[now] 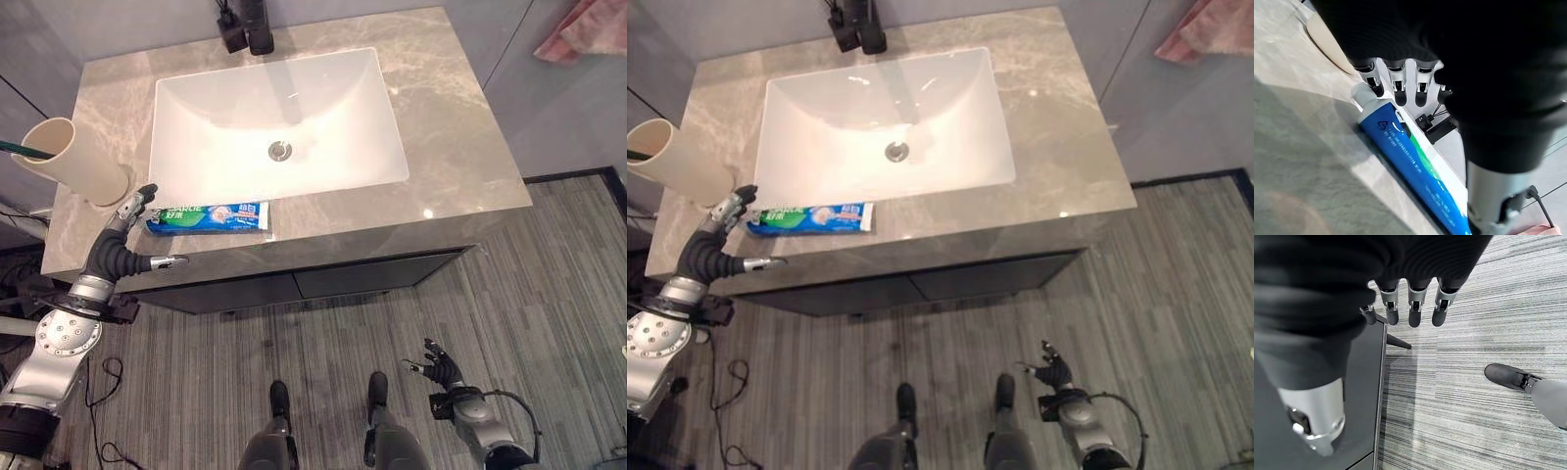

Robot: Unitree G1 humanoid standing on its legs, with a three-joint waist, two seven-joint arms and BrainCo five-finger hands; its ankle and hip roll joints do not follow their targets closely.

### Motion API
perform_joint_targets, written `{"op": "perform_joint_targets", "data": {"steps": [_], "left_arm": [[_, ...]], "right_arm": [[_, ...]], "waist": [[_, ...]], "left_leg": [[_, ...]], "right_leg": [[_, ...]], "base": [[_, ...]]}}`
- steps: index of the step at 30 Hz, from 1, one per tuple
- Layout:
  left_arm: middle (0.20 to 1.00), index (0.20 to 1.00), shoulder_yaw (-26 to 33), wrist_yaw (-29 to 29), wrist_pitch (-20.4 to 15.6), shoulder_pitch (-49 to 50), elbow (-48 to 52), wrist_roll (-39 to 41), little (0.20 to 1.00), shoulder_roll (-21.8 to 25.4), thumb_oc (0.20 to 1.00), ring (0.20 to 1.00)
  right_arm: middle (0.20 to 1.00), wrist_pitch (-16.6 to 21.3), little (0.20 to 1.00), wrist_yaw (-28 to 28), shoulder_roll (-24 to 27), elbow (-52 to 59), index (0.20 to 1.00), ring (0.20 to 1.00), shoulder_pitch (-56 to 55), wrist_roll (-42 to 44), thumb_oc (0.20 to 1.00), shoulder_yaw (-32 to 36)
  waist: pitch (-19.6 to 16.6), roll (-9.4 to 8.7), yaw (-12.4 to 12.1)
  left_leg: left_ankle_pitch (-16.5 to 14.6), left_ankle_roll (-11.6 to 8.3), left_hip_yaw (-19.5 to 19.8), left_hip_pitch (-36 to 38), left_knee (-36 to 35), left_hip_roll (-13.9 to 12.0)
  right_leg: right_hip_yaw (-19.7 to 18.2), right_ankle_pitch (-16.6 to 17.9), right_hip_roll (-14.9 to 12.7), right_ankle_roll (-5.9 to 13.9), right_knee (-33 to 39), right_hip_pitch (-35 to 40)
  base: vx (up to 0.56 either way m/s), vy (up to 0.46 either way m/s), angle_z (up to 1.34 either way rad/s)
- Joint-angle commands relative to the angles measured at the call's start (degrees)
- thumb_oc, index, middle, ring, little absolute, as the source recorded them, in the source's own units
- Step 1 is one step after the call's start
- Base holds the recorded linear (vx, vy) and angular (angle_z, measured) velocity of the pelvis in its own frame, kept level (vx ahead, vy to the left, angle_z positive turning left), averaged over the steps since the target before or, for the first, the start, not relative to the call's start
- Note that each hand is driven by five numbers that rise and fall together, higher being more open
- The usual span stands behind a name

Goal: Put brush and paste in cup on sink, flatten towel.

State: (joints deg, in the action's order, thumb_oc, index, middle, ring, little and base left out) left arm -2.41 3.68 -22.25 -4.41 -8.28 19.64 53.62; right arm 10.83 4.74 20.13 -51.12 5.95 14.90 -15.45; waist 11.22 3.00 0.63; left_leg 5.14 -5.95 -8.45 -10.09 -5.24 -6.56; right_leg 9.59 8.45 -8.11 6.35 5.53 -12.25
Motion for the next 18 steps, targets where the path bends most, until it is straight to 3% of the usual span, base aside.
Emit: {"op": "perform_joint_targets", "data": {"steps": [1, 11, 18], "left_arm": [[1.000, 1.000, 1.8, 0.8, -0.5, -3.5, -3.6, -0.7, 1.000, 1.5, 1.000, 1.000], [1.000, 1.000, -0.7, -0.9, -0.2, -4.4, -3.2, -3.7, 1.000, 6.4, 1.000, 1.000], [1.000, 1.000, -1.8, -1.5, -0.2, -4.1, -2.8, -5.5, 1.000, 9.2, 1.000, 1.000]], "right_arm": [[1.000, 1.1, 1.000, 0.2, 0.2, 2.6, 1.000, 1.000, 2.3, -0.3, 1.000, -0.8], [1.000, 1.1, 1.000, 0.1, 1.1, 4.9, 1.000, 1.000, 2.0, -0.4, 1.000, -0.7], [1.000, 1.1, 1.000, 0.4, 2.4, 6.1, 1.000, 1.000, 0.9, -0.6, 1.000, 0.6]], "waist": [[0.7, -1.60, 0.4], [1.6, 0.24, 0.8], [2.3, 2.58, 1.3]], "left_leg": [[-0.9, -0.07, 0.5, 1.1, 0.2, 1.4], [-0.9, -0.23, 0.1, 1.0, 0.2, 1.6], [-0.9, -0.37, -0.5, 1.3, 0.2, 1.8]], "right_leg": [[-1.0, 1.9, -5.5, 6.83, -0.5, 1.6], [-1.5, 1.9, -5.9, 6.98, -0.5, 1.3], [-2.2, 1.9, -6.2, 7.03, -0.5, 1.0]], "base": [[0.00, 0.000, 0.00], [0.00, 0.001, 0.00], [0.00, 0.000, 0.00]]}}
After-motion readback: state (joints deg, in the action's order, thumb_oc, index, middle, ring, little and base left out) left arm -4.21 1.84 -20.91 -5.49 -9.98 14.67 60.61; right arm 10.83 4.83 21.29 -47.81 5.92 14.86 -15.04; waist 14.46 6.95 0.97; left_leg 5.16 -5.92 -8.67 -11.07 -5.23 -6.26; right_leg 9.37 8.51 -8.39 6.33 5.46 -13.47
